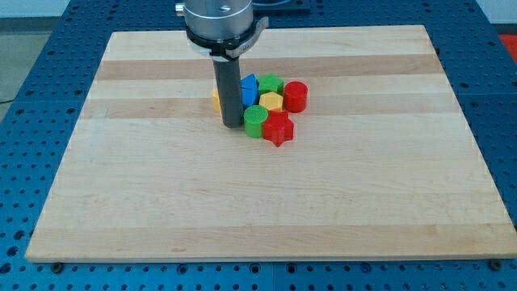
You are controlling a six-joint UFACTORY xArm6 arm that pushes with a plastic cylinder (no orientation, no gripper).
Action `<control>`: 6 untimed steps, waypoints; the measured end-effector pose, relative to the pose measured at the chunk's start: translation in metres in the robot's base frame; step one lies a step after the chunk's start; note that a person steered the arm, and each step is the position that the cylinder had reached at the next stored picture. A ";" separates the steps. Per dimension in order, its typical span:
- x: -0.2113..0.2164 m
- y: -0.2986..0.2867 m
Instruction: Move the yellow heart into the blue cube
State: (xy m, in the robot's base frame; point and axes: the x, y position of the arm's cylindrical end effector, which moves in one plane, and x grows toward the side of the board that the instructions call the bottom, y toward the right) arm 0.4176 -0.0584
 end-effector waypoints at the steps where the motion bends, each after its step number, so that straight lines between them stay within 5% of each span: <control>1: 0.000 -0.032; 2: 0.000 -0.068; 6: -0.048 -0.038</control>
